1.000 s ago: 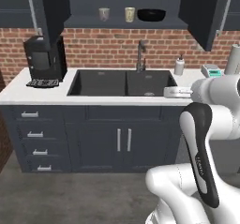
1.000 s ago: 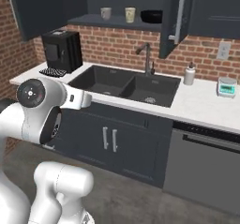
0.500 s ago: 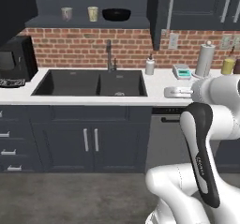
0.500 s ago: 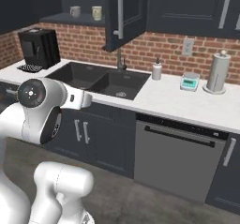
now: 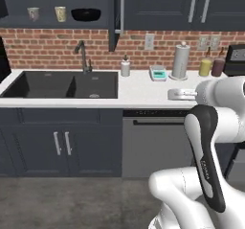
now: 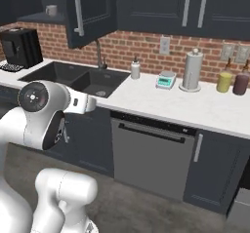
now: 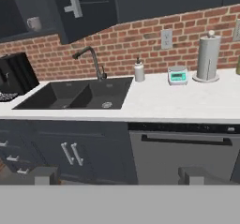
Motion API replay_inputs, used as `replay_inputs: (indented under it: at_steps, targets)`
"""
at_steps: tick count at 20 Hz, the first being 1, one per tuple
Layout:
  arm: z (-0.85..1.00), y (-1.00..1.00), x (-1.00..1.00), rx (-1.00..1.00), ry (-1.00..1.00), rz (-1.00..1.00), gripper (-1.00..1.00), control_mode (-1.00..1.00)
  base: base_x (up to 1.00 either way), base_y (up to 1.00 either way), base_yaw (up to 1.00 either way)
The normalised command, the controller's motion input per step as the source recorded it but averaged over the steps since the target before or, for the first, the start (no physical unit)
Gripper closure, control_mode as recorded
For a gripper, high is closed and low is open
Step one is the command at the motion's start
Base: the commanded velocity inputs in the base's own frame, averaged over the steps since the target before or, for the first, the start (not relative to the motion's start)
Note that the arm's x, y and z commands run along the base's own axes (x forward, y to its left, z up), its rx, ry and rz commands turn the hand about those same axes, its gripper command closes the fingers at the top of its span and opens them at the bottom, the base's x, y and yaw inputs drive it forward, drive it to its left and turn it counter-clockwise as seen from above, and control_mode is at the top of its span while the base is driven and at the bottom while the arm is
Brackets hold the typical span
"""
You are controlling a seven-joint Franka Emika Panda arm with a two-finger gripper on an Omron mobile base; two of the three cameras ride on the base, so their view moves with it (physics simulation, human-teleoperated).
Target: Gather all objects into one cabinet and sort the glasses and bowls to opposite sides.
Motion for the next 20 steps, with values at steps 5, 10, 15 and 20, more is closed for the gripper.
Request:
replay_inputs:
  at_steps: [5, 10, 15, 20]
  targets:
    - [0.0, 0.0, 0.0, 0.0, 0.0, 0.0, -1.0, 1.0, 0.0, -0.69, -0.07]
    - [0.0, 0.0, 0.0, 0.0, 0.0, 0.0, -1.0, 1.0, 0.0, -0.72, -0.1]
    - [0.0, 0.0, 0.0, 0.0, 0.0, 0.0, -1.0, 1.0, 0.0, -0.8, -0.1]
    - [0.0, 0.0, 0.0, 0.0, 0.0, 0.0, -1.0, 1.0, 0.0, -0.85, -0.09]
